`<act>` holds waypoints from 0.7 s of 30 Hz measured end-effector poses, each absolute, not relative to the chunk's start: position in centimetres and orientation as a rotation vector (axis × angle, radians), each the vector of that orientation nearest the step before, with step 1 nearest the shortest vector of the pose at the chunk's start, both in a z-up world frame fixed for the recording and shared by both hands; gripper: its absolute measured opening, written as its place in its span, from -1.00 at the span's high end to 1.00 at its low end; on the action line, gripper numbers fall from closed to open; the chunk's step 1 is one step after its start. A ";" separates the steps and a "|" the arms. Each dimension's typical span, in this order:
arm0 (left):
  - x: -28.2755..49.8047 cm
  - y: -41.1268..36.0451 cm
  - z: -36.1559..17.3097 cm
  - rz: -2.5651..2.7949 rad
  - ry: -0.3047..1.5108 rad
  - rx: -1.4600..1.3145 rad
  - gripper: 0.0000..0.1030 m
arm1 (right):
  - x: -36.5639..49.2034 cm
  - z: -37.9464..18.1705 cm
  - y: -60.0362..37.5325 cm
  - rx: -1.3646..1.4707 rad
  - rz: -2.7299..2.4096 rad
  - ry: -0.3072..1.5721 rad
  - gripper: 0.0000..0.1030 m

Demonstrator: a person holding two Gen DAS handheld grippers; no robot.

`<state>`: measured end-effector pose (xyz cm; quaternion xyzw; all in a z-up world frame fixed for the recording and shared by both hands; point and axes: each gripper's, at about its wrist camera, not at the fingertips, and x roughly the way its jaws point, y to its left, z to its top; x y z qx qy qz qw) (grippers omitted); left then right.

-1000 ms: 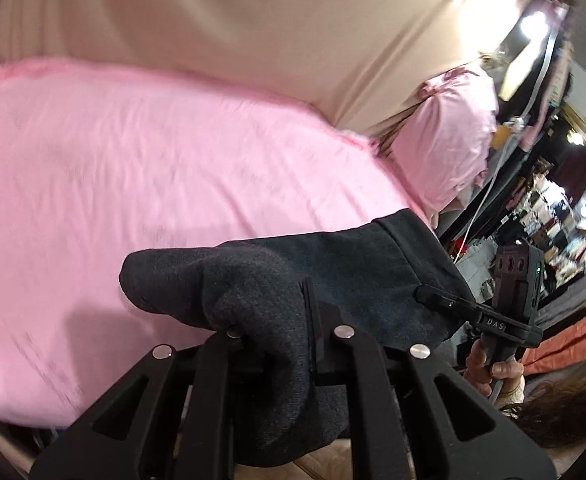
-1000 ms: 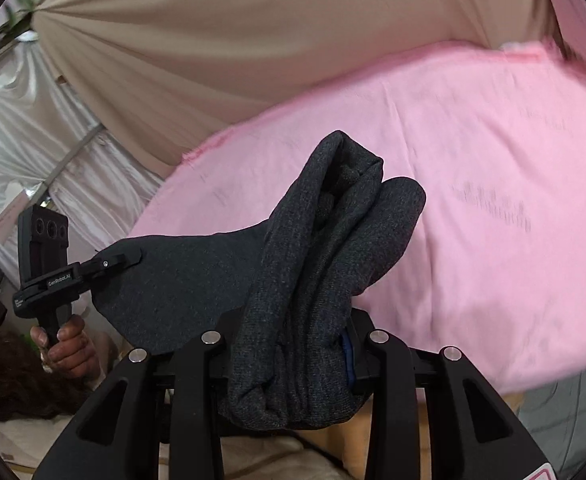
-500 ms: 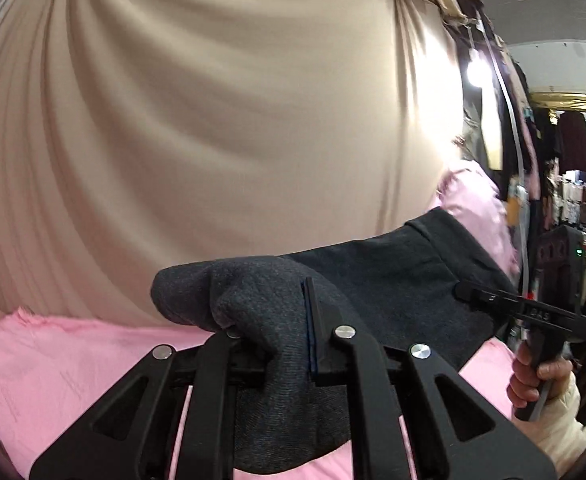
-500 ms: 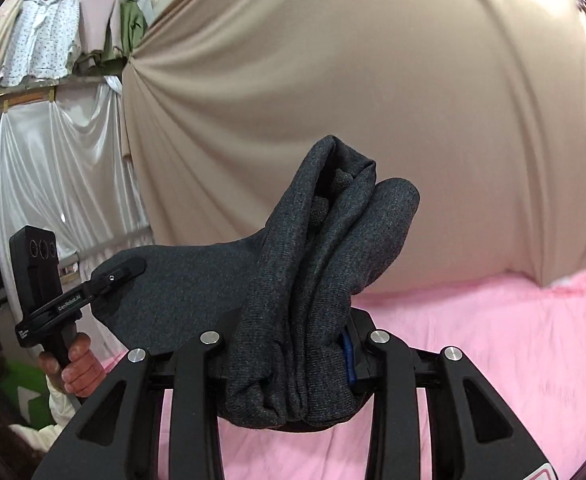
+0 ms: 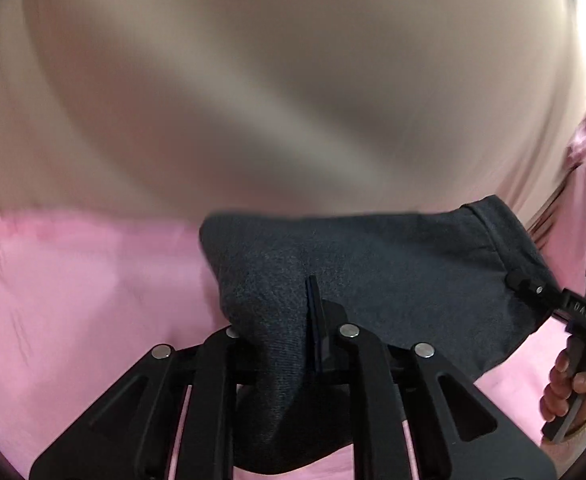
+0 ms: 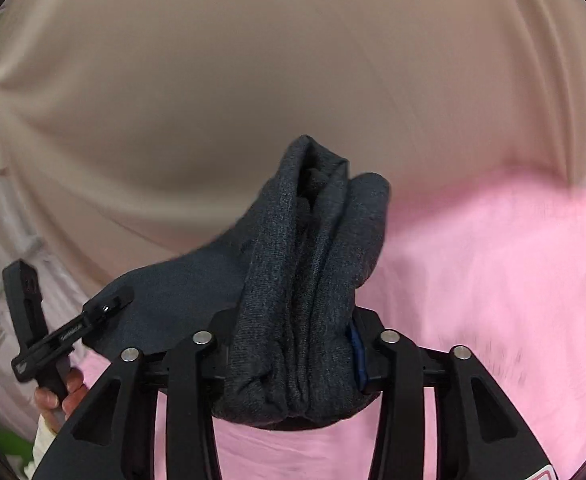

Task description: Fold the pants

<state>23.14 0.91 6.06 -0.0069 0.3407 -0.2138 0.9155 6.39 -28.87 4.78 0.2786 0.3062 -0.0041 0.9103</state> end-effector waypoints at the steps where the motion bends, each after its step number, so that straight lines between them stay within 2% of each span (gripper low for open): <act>1: 24.7 1.0 1.6 -0.409 0.835 -0.018 0.74 | 6.9 2.2 -29.7 0.589 -0.075 0.709 0.16; 3: 25.2 2.5 -3.0 -0.383 0.965 -0.048 0.72 | 5.2 0.1 -31.8 0.634 -0.143 0.717 0.16; 4: 24.8 3.6 -3.2 -0.409 0.953 -0.100 0.71 | 3.8 0.5 -32.8 0.648 -0.169 0.683 0.16; 6: 23.6 6.0 -1.1 -0.412 0.913 -0.183 0.68 | 1.8 2.9 -33.5 0.622 -0.172 0.618 0.16; 8: 22.8 6.6 2.5 -0.388 0.824 -0.225 0.73 | 1.9 5.6 -32.4 0.575 -0.092 0.597 0.32; 10: 22.4 6.0 5.9 -0.404 0.729 -0.210 0.64 | 3.3 7.5 -30.6 0.511 -0.019 0.590 0.39; 14: 24.3 1.7 8.2 -0.424 0.667 -0.176 -0.44 | 9.1 8.6 -25.1 0.371 0.083 0.619 0.41; 15: 25.1 0.4 7.7 -0.398 0.677 -0.152 -0.54 | 10.4 8.0 -24.2 0.360 0.093 0.640 0.45; 18: 29.4 -2.1 3.1 -0.283 0.803 -0.088 -0.54 | 14.6 4.5 -24.5 0.306 0.006 0.741 0.58; 19: 31.0 -0.9 1.0 -0.241 0.864 -0.100 -0.54 | 15.5 3.3 -25.0 0.296 -0.049 0.777 0.70; 20: 32.1 -0.2 -0.8 -0.201 0.917 -0.118 -0.53 | 15.7 1.7 -26.9 0.357 -0.027 0.777 0.94; 21: 33.2 0.8 -2.8 -0.163 0.970 -0.141 -0.54 | 15.0 1.2 -28.6 0.452 0.015 0.744 0.99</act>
